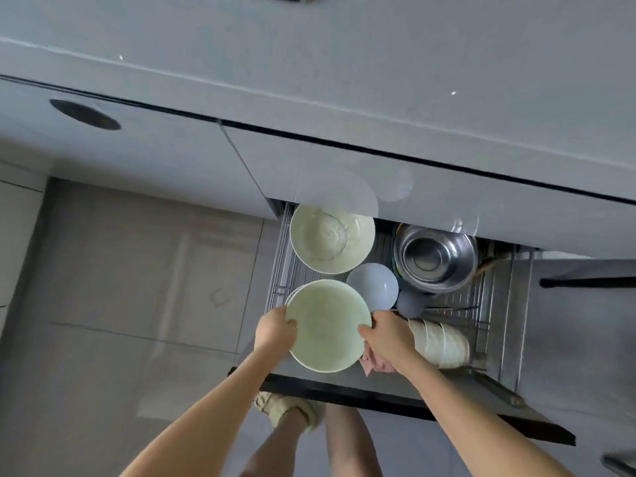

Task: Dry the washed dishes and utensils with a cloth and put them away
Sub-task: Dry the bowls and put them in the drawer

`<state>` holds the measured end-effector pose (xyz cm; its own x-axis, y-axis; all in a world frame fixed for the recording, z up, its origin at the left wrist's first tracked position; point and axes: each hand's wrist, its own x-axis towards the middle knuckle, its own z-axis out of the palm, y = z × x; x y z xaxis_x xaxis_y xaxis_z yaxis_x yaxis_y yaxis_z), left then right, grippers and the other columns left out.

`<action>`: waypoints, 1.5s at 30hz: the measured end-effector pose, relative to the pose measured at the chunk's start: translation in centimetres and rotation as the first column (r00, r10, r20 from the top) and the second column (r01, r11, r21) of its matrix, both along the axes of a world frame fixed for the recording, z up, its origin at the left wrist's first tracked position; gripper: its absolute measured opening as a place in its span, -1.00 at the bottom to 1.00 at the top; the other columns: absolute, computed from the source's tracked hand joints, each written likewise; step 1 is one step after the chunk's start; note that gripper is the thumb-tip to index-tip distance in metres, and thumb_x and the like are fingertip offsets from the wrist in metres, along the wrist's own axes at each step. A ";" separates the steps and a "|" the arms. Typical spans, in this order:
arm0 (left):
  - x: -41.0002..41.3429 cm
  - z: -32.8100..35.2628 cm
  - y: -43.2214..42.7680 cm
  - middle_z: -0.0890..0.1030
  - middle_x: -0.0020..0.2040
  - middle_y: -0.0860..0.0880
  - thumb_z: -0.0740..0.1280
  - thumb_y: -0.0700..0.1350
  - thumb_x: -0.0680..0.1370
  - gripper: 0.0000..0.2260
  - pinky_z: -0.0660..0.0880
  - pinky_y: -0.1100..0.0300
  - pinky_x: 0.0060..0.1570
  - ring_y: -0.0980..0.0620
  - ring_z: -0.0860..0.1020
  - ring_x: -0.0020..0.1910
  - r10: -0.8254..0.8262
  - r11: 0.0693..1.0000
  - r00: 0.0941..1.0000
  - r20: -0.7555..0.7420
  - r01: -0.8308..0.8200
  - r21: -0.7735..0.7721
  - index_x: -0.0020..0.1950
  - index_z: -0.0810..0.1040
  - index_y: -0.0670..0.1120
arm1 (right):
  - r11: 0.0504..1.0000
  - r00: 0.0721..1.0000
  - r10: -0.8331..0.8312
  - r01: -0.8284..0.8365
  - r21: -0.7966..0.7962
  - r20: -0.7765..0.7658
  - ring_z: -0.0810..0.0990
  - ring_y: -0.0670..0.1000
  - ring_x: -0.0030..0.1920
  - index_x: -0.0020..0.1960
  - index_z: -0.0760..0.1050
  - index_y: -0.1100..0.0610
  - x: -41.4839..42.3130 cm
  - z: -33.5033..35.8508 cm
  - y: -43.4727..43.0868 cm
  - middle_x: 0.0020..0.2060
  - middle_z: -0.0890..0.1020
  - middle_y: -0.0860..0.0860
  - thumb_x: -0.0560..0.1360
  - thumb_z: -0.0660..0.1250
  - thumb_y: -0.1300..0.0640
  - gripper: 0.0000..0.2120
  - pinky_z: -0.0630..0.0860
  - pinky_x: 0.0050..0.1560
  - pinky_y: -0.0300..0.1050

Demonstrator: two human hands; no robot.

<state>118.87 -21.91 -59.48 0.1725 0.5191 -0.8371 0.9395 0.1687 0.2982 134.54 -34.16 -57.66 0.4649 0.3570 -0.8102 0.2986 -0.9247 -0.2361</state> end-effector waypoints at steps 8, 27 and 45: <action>0.2 -11.5 0.7 0.61 0.01 -0.15 0.23 -0.19 0.55 -0.84 0.44 0.14 -0.16 -0.13 0.58 -0.02 -0.297 0.948 0.942 -0.155 0.311 0.074 0.05 0.53 -0.22 | 0.998 0.999 -0.001 0.003 -0.061 0.040 0.44 -0.02 -0.37 -0.35 0.34 0.03 -1.2 -11.9 -0.5 -0.42 0.48 -0.06 0.50 0.27 0.00 -0.72 0.22 -0.44 -0.19; -1.9 -14.9 0.5 0.56 -0.13 -0.16 0.20 -0.32 0.51 -0.91 0.51 0.09 -0.18 -0.14 0.53 -0.19 -0.243 0.969 0.955 -0.169 0.248 0.006 -0.09 0.48 -0.20 | 0.990 0.982 0.079 -0.057 -0.133 0.170 0.40 0.09 -0.35 -0.33 0.33 0.09 -2.5 -14.7 0.3 -0.46 0.39 -0.03 0.46 0.34 0.07 -0.74 0.16 -0.46 -0.21; -13.7 15.9 6.8 0.55 0.11 -0.17 0.27 0.14 0.55 -0.61 0.60 -0.04 -0.04 -0.15 0.58 0.05 0.729 0.656 0.628 0.272 -0.529 -0.538 0.27 0.44 -0.06 | 0.823 0.997 -0.021 0.058 0.566 -0.072 0.58 -0.28 -0.16 0.34 0.33 -0.01 -13.5 17.3 11.2 -0.20 0.59 -0.25 0.51 0.29 -0.17 -0.53 0.44 -0.19 -0.38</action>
